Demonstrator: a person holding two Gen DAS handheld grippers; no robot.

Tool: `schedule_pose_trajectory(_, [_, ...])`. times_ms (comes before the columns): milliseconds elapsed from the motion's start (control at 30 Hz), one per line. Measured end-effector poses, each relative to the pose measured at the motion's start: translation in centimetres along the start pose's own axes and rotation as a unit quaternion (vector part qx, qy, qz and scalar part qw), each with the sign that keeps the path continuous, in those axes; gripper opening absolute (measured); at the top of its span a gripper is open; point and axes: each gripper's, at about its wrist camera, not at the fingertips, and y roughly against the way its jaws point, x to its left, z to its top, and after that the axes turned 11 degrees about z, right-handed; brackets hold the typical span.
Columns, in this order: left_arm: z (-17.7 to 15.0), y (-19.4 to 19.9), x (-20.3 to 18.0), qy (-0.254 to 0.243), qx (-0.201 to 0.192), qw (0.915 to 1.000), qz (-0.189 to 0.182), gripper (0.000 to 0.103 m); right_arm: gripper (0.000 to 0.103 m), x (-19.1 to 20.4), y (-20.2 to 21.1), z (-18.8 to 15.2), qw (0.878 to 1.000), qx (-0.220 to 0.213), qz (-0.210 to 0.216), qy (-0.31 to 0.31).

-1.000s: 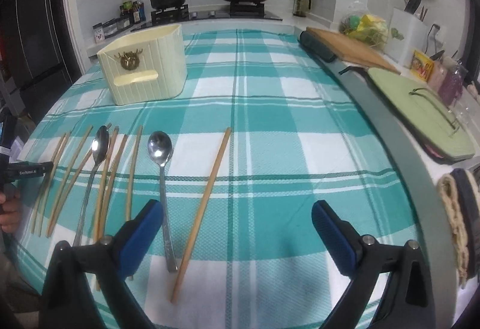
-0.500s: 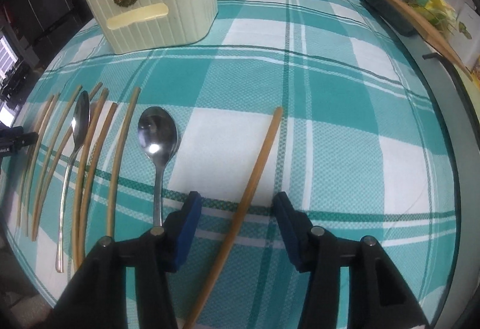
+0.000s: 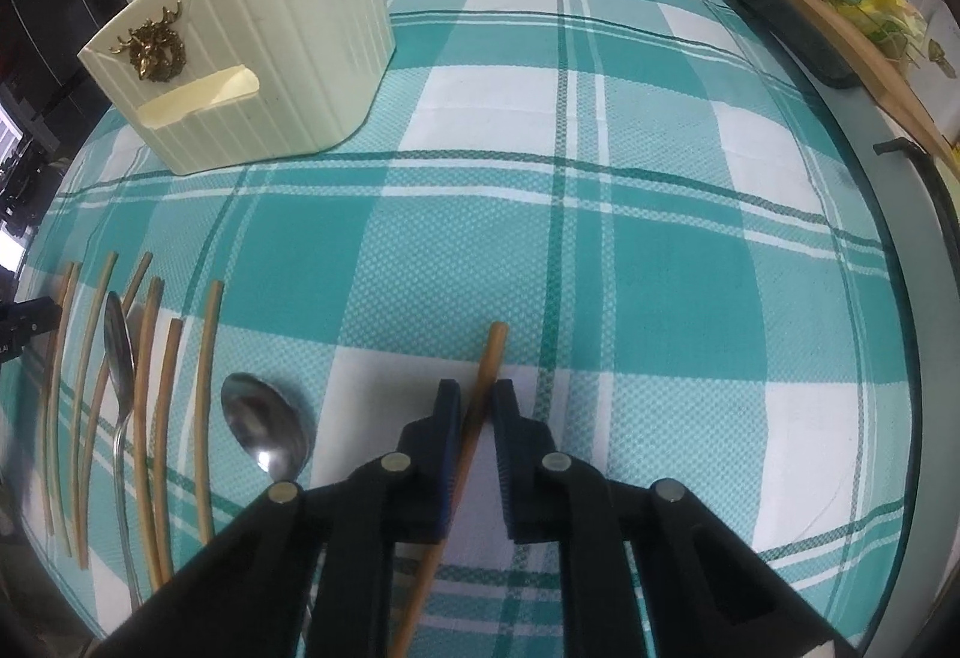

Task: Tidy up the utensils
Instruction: 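Close the right gripper on one chopstick while the left gripper grasps another chopstick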

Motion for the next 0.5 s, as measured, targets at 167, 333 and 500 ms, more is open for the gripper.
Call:
schedule_pose_trajectory(167, [-0.4, 0.5, -0.8, -0.012, -0.017, 0.9997, 0.016, 0.022, 0.010, 0.0, -0.3, -0.2, 1.000, -0.006, -0.003, 0.002])
schedule_pose_trajectory(333, [-1.0, 0.9, -1.4, -0.020, -0.027, 0.9991, 0.024, 0.018, 0.010, -0.1, -0.3, -0.3, 1.000, -0.009, 0.000, 0.002])
schedule_pose_trajectory(500, [-1.7, 1.5, -2.3, -0.033, -0.034, 0.9983, 0.033, 0.013, 0.010, -0.2, -0.3, -0.3, 1.000, -0.010, 0.000, 0.004])
